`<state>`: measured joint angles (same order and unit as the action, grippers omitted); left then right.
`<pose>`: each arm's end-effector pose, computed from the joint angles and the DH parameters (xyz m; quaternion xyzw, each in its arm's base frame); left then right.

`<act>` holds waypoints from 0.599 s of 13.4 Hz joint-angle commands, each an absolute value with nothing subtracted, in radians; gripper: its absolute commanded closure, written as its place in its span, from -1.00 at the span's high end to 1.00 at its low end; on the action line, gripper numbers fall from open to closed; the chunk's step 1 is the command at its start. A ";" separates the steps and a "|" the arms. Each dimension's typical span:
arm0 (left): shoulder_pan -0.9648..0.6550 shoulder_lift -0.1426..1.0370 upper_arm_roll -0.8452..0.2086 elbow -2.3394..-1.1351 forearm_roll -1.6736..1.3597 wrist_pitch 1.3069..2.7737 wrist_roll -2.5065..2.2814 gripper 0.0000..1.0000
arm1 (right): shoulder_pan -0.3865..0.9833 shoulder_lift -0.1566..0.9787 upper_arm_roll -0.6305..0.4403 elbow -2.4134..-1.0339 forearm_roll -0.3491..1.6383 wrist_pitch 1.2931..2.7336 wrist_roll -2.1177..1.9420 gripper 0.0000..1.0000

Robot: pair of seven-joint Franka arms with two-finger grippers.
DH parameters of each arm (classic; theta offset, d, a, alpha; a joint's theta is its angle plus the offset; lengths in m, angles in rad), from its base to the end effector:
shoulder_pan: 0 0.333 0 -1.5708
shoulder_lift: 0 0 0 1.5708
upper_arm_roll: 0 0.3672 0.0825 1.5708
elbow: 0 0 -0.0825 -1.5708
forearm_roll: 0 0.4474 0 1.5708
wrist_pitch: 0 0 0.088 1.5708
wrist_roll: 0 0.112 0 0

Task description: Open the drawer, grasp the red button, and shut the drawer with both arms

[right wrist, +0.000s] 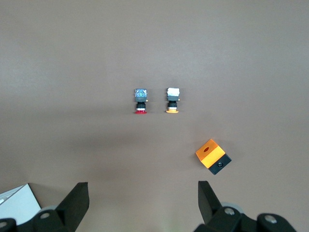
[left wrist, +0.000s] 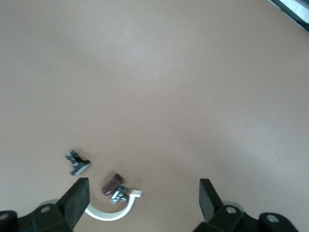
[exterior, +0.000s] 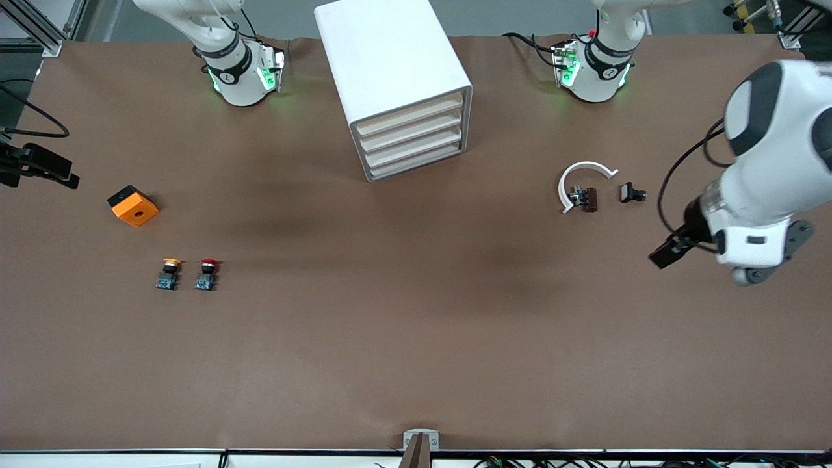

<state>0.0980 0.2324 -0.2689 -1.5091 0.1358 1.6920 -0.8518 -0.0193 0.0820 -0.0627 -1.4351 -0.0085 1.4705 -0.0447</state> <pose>0.6956 -0.0868 0.5657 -0.9440 -0.3272 0.0000 0.0419 0.6352 -0.0513 0.6827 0.9995 -0.0189 -0.0236 0.0053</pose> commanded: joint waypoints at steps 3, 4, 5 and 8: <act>0.150 0.121 -0.279 -1.520 0.140 1.600 -0.677 1.00 | -0.018 0.089 -0.060 -1.414 0.000 1.459 -0.054 1.00; 0.152 0.100 -0.278 -1.526 0.134 1.595 -0.631 1.00 | -0.018 0.089 -0.060 -1.414 0.000 1.459 -0.054 1.00; 0.149 0.075 -0.272 -1.532 0.133 1.583 -0.577 1.00 | -0.018 0.089 -0.060 -1.413 -0.002 1.460 -0.054 1.00; 0.137 0.011 -0.233 -1.555 0.115 1.505 -0.390 1.00 | -0.018 0.089 -0.060 -1.414 -0.002 1.462 -0.054 1.00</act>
